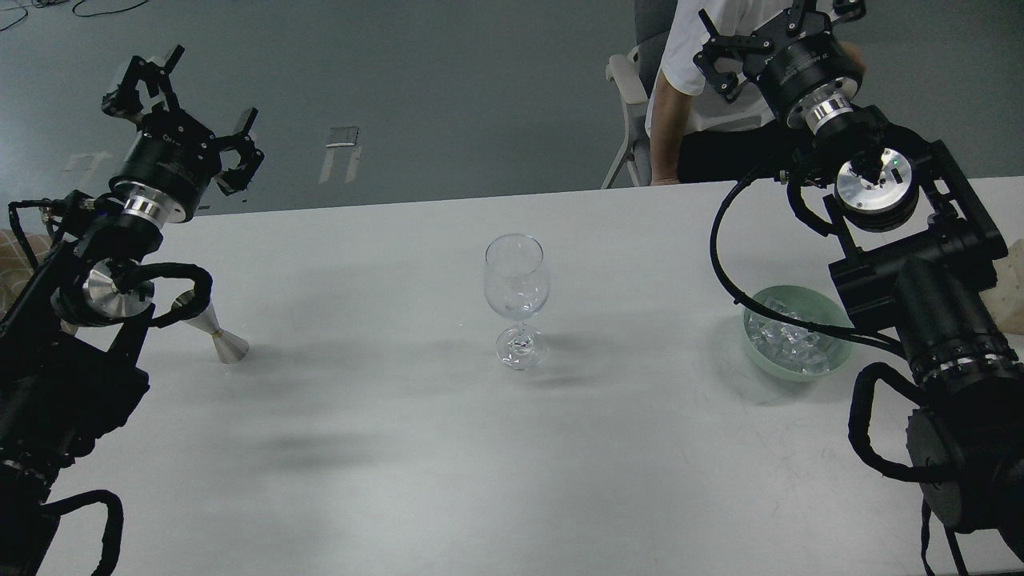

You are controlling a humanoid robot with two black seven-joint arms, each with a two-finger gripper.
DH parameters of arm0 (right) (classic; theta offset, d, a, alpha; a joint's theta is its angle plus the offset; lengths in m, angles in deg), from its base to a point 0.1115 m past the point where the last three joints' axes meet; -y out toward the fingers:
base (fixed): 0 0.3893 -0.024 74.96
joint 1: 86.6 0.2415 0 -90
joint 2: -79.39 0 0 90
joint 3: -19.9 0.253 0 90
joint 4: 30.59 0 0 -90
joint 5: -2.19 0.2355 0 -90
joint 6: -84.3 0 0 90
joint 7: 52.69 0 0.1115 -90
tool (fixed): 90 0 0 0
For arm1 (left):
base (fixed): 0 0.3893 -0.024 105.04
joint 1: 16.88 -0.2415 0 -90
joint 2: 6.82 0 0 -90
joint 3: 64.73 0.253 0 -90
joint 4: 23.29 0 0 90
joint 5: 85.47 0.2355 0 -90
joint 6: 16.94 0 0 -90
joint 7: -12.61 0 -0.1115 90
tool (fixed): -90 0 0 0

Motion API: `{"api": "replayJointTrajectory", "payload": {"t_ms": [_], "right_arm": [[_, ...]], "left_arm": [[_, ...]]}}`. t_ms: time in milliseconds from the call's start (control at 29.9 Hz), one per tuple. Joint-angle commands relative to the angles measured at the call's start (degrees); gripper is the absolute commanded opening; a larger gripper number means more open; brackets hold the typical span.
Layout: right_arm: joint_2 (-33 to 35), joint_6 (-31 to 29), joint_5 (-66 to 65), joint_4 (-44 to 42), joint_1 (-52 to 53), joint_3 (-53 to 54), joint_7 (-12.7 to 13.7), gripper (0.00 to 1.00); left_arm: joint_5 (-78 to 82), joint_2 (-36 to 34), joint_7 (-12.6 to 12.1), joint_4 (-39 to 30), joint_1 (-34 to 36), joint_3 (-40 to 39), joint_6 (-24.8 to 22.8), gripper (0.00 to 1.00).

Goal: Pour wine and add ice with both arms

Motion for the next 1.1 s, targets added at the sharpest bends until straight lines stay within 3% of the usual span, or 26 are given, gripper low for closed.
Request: {"api": "replayJointTrajectory", "payload": {"t_ms": [0,1069], "right_arm": [[0.0,-0.3,0.0,0.0,-0.9,0.0,0.0,1.0],[2.2,-0.8,0.0,-0.5,-3.7,-0.2,0.2,1.0]], "left_arm": [[0.0,-0.1,0.3,0.0,0.2,0.1,0.7,0.98],[-4.8,-1.2,-0.3,0.1,0.3,-0.7,-0.5,0.98]]}}
